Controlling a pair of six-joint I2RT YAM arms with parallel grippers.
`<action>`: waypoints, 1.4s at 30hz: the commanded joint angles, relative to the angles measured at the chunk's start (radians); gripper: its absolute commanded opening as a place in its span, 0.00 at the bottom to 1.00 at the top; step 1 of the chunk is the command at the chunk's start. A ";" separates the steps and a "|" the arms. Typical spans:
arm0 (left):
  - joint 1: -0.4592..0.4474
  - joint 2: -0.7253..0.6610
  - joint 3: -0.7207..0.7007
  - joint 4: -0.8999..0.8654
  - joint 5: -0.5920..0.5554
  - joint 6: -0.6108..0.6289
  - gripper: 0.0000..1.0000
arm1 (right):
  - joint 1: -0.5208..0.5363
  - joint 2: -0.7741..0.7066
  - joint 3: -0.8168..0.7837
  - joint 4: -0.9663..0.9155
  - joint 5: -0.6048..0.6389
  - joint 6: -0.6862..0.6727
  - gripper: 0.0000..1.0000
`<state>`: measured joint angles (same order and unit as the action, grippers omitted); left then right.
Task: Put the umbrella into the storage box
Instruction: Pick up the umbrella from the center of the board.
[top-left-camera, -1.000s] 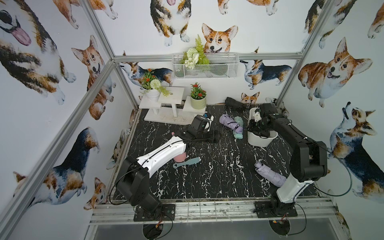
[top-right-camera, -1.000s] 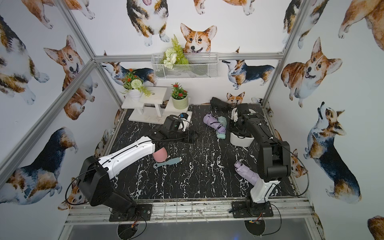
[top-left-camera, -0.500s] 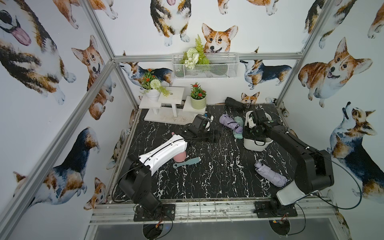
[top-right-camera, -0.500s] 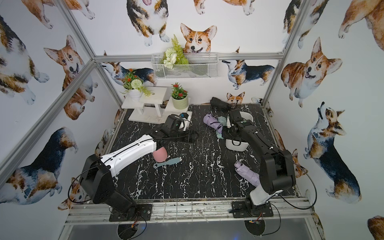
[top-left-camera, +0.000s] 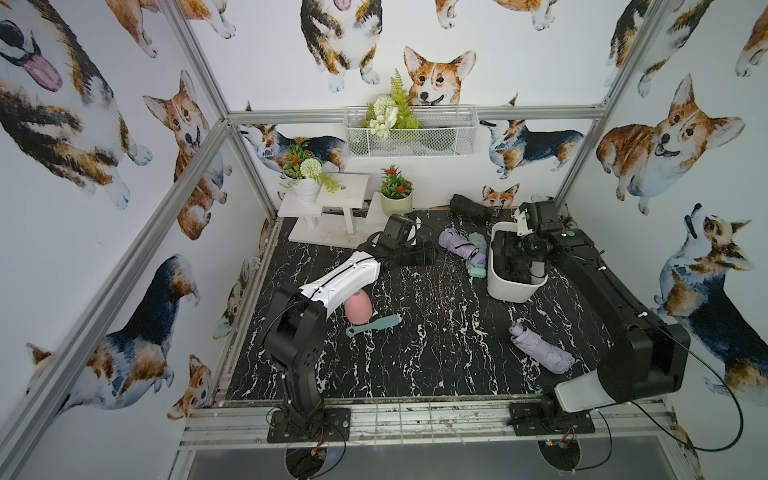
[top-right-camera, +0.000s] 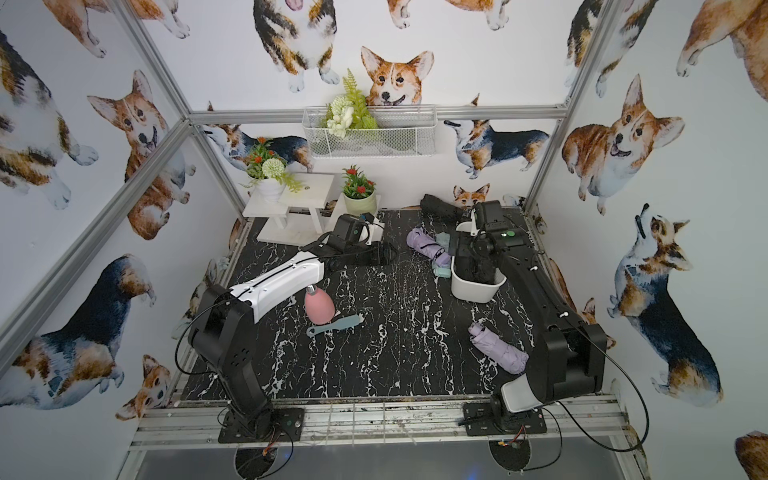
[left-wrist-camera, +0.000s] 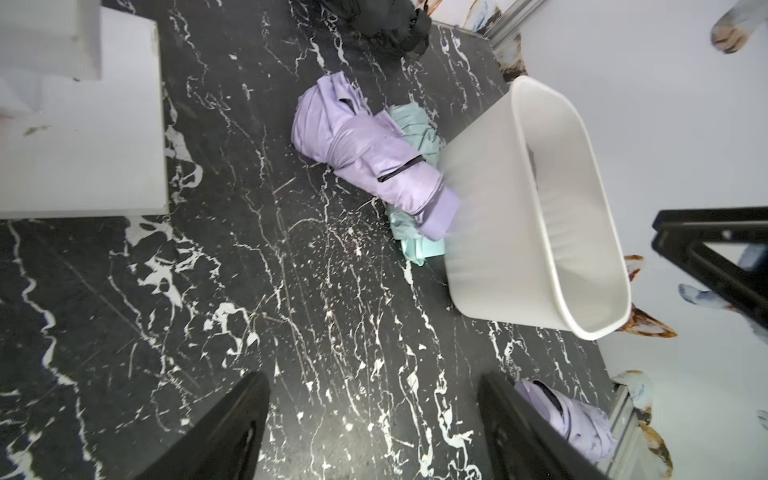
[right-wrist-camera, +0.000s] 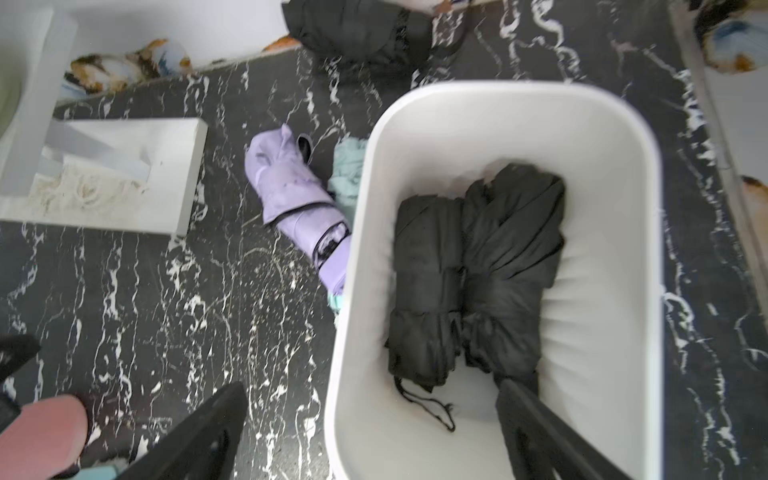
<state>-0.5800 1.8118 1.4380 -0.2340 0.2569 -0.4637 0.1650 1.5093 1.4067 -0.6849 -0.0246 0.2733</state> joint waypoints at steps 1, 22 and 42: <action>0.002 0.007 0.023 0.007 0.005 -0.006 0.84 | -0.031 0.071 0.109 0.041 -0.064 -0.077 0.96; -0.024 0.111 0.180 -0.039 -0.114 -0.163 0.80 | -0.084 0.866 1.107 -0.213 -0.177 -0.504 0.81; -0.093 0.389 0.438 0.012 -0.151 -0.415 0.80 | -0.087 0.405 0.469 0.084 -0.127 -0.243 0.93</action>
<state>-0.6636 2.1757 1.8446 -0.2436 0.1192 -0.8204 0.0784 1.9823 1.9446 -0.6983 -0.1566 -0.0505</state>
